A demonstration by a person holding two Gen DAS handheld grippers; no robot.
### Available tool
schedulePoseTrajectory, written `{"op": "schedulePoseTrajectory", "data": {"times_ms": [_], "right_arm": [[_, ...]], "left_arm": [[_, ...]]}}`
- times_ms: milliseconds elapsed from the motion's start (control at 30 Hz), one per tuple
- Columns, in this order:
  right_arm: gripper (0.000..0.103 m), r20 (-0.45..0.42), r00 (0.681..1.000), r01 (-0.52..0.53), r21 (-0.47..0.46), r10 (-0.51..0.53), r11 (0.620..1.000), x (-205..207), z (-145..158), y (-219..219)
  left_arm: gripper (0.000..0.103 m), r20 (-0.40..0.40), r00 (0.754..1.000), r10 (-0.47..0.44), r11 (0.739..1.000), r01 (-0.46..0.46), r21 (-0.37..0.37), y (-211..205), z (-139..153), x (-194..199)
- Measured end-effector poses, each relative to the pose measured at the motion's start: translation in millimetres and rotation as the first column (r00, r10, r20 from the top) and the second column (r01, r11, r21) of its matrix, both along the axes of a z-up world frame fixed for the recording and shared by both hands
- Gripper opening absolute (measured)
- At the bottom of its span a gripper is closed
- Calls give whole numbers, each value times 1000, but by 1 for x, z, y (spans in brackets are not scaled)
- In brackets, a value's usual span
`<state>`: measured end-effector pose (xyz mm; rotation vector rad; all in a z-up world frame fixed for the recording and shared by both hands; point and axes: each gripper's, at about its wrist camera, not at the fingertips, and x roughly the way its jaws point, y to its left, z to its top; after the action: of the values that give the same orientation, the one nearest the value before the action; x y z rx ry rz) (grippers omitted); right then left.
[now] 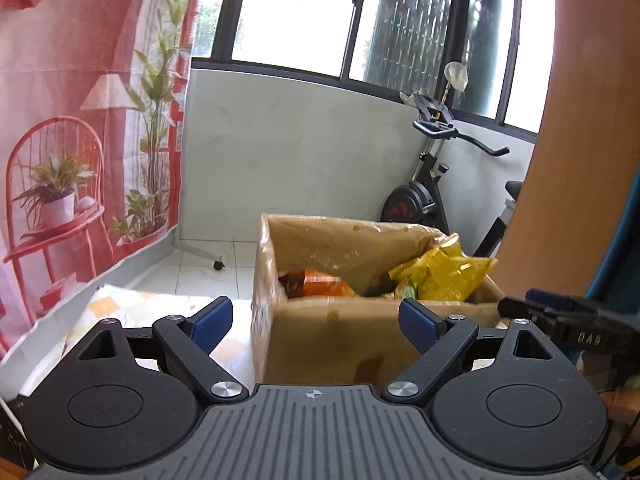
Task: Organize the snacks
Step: 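Move both grippers down to the small snack packs beside the box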
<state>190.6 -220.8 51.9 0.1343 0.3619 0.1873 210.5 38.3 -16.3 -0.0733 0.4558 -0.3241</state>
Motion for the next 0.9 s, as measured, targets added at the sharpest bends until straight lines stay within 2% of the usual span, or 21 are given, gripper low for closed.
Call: {"op": "schedulePoseTrajectory", "data": {"times_ms": [133,300,400,533,667,900], "right_arm": [[95,-23,1000,-11,2,11,1000,-29,-19,11],[95,-73,997,-28,16,29,999,-61,-54,29],[95,-123,991,-61,-6,60,998,-74,-77,45],[94,-218,970,-117,-42,105,992,-82,-109,65],[94,-297,942,-175,-29,159,984,-89,-131,75],[94,-362,909,-249,-68,209,966,-102,-142,88]], "left_arm": [[91,-9,1000,-5,1000,5,-15,8,-16,-24],[91,-43,999,-4,1000,3,-10,10,-52,-44],[91,-76,997,-1,1000,0,-14,10,-75,-55],[91,-150,989,-8,1000,4,-26,11,-104,-66],[90,-196,980,-12,1000,11,-9,10,-129,-74],[88,-247,968,-37,999,29,-35,11,-148,-84]]}}
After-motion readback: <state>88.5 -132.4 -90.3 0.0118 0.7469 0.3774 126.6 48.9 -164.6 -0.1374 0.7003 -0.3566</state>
